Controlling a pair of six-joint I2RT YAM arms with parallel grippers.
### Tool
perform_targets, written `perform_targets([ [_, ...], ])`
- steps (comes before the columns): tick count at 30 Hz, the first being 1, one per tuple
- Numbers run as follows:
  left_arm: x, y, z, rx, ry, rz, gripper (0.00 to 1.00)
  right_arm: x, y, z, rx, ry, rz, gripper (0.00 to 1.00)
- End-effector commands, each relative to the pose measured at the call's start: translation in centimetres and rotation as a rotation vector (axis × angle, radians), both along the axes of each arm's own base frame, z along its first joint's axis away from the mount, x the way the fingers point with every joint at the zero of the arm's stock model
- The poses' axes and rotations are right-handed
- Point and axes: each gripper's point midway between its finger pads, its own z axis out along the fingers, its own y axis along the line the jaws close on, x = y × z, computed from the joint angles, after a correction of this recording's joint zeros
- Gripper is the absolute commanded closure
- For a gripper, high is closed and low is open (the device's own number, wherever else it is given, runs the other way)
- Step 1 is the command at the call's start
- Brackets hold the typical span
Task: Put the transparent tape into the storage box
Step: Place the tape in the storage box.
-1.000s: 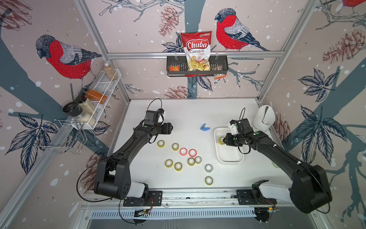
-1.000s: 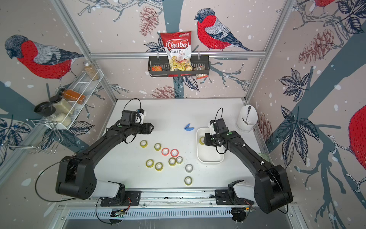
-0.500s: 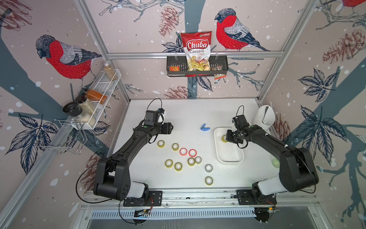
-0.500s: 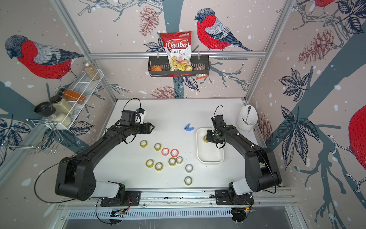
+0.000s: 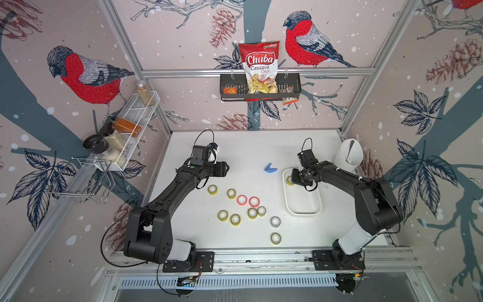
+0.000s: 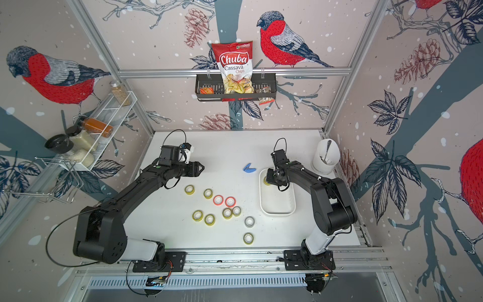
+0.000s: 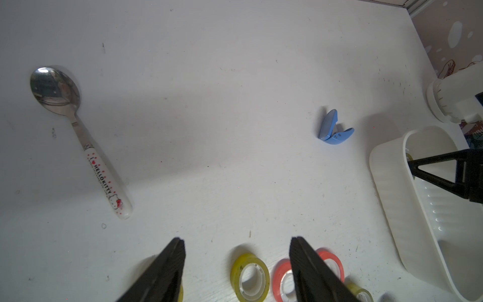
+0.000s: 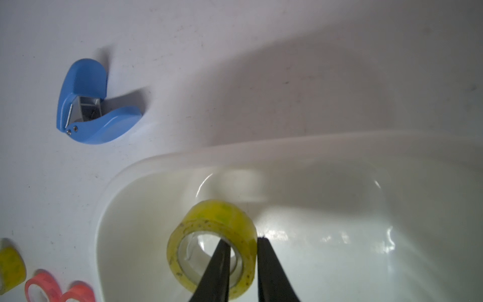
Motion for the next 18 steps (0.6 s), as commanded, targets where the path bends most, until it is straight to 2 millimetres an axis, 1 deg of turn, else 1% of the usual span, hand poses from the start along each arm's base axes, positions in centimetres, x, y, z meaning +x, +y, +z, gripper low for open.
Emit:
perform_targets([
  [1,0.2,-0.4,0.5,-0.009,-0.024,-0.025,0.32,1.1,0.0,0.2,-0.022,-0.023,-0.024,0.76],
  [3,0.1,-0.4,0.6,-0.010,-0.026,-0.028,0.32,1.4,0.1,0.3,-0.030,-0.024,-0.028,0.72],
  [5,0.1,-0.6,0.7,-0.015,-0.029,-0.035,0.32,1.5,0.1,0.3,-0.036,-0.024,-0.030,0.65],
  [8,-0.1,-0.8,0.9,-0.022,-0.037,-0.050,0.32,1.5,0.2,0.4,-0.034,-0.024,-0.026,0.59],
  [10,-0.2,-0.8,1.1,-0.024,-0.044,-0.057,0.32,1.3,0.2,1.0,-0.032,-0.031,-0.024,0.57],
  [13,-0.3,-0.8,1.3,-0.025,-0.055,-0.060,0.32,0.5,0.4,2.9,-0.032,-0.073,-0.003,0.56],
  [17,-0.3,-0.9,1.5,-0.032,-0.058,-0.064,0.32,-1.7,1.3,5.8,-0.009,-0.123,0.094,0.50],
  [18,-0.3,-1.0,1.4,-0.034,-0.058,-0.066,0.32,-2.3,1.5,6.3,-0.004,-0.130,0.121,0.49],
])
